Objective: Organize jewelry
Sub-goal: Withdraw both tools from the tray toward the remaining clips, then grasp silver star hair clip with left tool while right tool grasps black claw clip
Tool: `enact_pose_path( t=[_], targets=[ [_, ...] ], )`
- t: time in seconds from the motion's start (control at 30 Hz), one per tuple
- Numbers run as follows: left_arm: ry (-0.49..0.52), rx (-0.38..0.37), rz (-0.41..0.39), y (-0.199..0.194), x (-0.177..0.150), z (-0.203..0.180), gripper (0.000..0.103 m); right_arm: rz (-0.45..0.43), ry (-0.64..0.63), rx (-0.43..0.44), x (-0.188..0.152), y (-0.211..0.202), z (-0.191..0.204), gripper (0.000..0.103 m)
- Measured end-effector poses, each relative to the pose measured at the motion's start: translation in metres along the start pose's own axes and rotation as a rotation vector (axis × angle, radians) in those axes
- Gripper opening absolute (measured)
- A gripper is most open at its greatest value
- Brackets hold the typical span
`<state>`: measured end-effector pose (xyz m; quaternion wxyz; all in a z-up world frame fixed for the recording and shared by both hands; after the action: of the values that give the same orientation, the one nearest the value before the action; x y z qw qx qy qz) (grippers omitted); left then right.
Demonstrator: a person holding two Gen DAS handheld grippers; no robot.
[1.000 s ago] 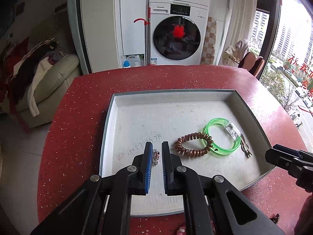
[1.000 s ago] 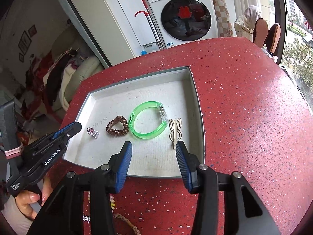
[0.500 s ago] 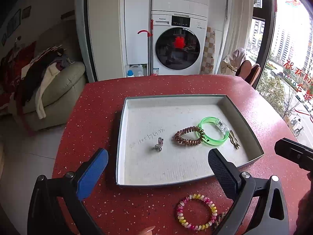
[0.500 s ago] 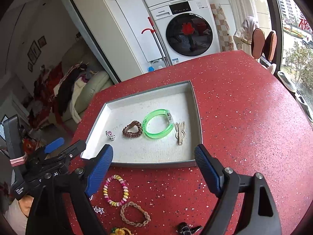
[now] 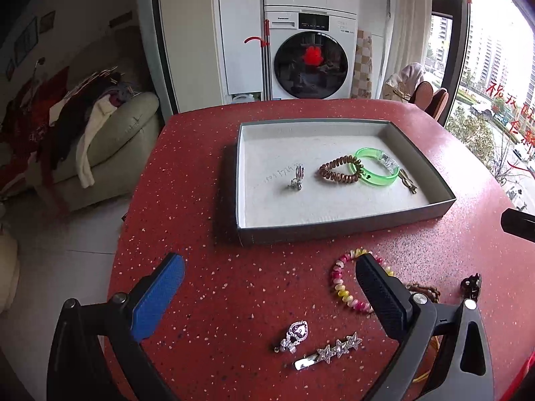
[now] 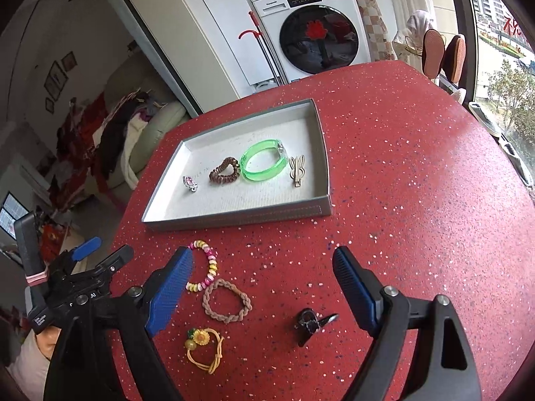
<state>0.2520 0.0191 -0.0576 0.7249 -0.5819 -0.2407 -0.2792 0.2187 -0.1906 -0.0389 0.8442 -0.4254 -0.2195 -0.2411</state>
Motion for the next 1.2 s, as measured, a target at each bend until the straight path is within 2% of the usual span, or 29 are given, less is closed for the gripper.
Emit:
enact_pose_path(
  t=[0.13, 0.37, 0.67, 0.73, 0.8, 0.87, 0.93, 0.97, 1.1, 1.2],
  targets=[
    [0.004, -0.042, 0.042, -0.001, -0.026, 0.001, 0.103, 0.043, 0.03, -0.024, -0.028, -0.002, -0.013, 0.088],
    [0.023, -0.045, 0.063, -0.008, -0.064, -0.008, 0.103, 0.096, 0.059, -0.08, -0.066, -0.002, -0.031, 0.088],
    [0.154, -0.11, -0.021, -0.028, -0.064, -0.033, 0.103, 0.114, 0.086, -0.109, -0.079, 0.001, -0.037, 0.088],
    [0.183, -0.111, -0.028, -0.029, -0.065, -0.039, 0.1, 0.115, 0.087, -0.118, -0.079, 0.001, -0.037, 0.088],
    [0.208, -0.124, -0.027, -0.028, -0.067, -0.044, 0.088, 0.115, 0.09, -0.128, -0.078, 0.002, -0.038, 0.088],
    [0.228, -0.137, -0.021, -0.027, -0.069, -0.049, 0.086, 0.113, 0.102, -0.136, -0.077, 0.004, -0.04, 0.088],
    [0.251, -0.147, -0.021, -0.027, -0.071, -0.054, 0.077, 0.11, 0.116, -0.143, -0.076, 0.007, -0.042, 0.088],
    [0.265, -0.153, -0.015, -0.025, -0.072, -0.055, 0.075, 0.109, 0.121, -0.149, -0.075, 0.008, -0.042, 0.088],
    [0.293, -0.173, -0.001, -0.022, -0.076, -0.061, 0.075, 0.109, 0.102, -0.176, -0.071, 0.016, -0.041, 0.079],
    [0.299, -0.185, 0.028, -0.018, -0.08, -0.062, 0.065, 0.115, 0.071, -0.2, -0.069, 0.02, -0.039, 0.074]
  ],
)
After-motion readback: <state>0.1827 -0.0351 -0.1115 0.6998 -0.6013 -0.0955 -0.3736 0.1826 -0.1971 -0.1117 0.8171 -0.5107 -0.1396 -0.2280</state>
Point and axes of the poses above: each gripper's, at about its wrist camera, not at the fingertips, and y roughly the way its jaws point, z to its left, x to its top, the point moved 9 cm from there along y, roughly the way its jaws point, and after that the axes turned 15 degrees about x, right-handed, at the moved point
